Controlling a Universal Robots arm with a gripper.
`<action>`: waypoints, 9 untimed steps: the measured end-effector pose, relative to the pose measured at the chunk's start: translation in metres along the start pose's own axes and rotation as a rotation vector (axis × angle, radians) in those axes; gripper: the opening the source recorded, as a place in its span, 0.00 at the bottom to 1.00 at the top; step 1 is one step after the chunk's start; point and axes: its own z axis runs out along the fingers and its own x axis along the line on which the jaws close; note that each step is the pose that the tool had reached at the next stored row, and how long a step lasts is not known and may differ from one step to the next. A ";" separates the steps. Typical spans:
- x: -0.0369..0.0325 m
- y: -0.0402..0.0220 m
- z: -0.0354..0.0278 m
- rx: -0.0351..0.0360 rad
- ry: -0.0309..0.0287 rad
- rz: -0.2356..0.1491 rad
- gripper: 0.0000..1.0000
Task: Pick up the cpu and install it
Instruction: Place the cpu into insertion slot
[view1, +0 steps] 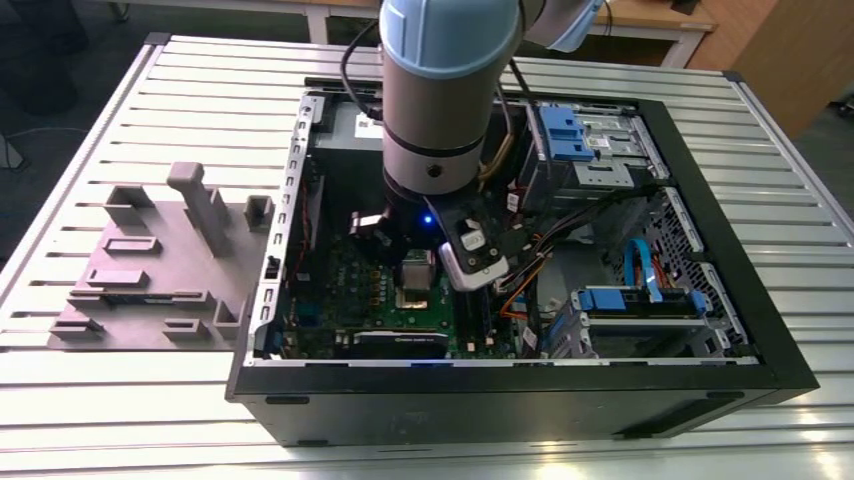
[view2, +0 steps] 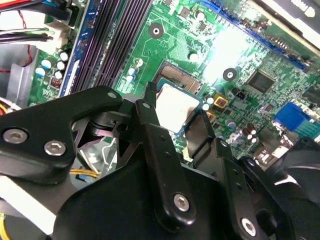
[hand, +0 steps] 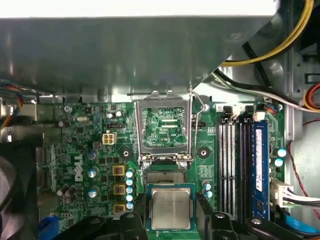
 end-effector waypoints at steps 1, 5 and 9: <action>-0.0001 0.0000 0.0007 0.0055 0.0012 -0.002 0.47; -0.0002 0.0000 0.0041 0.0237 0.0034 -0.004 0.47; -0.0001 0.0000 0.0095 0.0238 0.0033 -0.013 0.47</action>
